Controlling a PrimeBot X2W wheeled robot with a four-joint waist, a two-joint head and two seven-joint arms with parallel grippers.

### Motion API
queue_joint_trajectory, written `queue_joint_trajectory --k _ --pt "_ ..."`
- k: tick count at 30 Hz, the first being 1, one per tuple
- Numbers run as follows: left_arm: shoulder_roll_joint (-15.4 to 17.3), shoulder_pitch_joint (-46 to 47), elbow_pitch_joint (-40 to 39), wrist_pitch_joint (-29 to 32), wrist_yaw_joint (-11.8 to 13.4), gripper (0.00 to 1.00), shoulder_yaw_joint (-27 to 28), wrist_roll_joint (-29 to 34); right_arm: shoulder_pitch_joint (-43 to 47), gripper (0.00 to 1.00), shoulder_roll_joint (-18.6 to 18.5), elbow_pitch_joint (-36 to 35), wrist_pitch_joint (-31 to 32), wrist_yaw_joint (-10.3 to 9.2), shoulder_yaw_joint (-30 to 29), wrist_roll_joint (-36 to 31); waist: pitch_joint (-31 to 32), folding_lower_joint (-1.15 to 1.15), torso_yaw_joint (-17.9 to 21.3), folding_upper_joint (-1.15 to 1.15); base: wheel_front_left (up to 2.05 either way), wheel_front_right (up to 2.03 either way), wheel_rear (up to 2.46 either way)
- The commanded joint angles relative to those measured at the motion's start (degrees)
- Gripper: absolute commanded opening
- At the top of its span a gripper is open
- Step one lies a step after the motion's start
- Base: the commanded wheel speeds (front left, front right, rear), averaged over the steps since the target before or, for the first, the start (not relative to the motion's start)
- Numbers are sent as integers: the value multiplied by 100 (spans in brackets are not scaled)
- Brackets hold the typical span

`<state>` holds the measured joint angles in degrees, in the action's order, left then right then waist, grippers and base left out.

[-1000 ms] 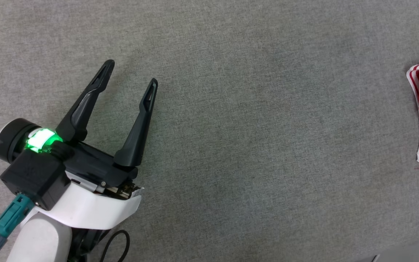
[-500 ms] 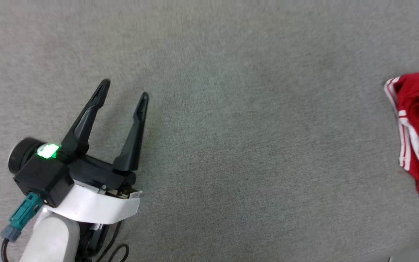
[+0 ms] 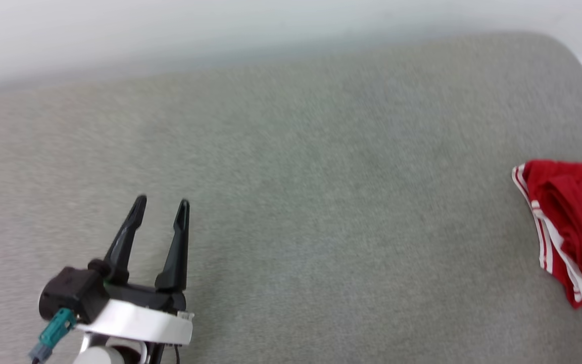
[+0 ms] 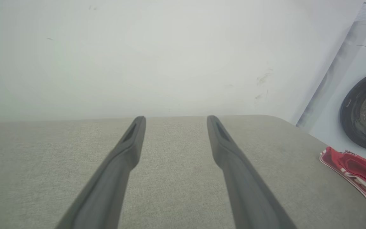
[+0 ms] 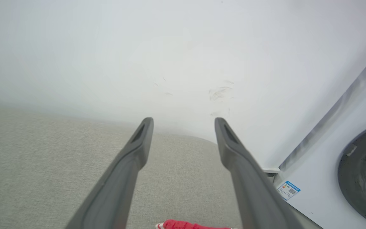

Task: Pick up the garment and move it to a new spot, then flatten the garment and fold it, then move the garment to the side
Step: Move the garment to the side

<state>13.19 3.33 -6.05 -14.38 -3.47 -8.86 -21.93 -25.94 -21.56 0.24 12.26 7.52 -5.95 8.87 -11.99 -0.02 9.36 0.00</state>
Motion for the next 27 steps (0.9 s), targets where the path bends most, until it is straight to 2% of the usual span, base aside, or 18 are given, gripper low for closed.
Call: queue_joint_trajectory --k 1,8,14,19,27 --pt "-43 -134 44 -46 13 100 28 -20 246 100 140 -213 -63 -7 -19 74 397 2 -280 0 0 0 0" --pt "-214 -435 242 -63 47 100 40 -115 1315 100 874 -948 -417 -7 94 198 703 2 -586 0 0 0 0" --pt "-337 -575 478 -84 117 100 108 5 2110 100 1469 -984 -873 -7 144 240 886 2 -800 0 0 0 0" --pt "-485 -698 556 -84 116 100 317 130 2492 100 1596 -643 -1290 -6 307 411 1007 2 -863 0 0 0 0" --pt "-661 -845 760 -85 -71 100 557 412 2670 100 1628 -66 -1688 -6 442 208 1139 2 -883 0 0 0 0"
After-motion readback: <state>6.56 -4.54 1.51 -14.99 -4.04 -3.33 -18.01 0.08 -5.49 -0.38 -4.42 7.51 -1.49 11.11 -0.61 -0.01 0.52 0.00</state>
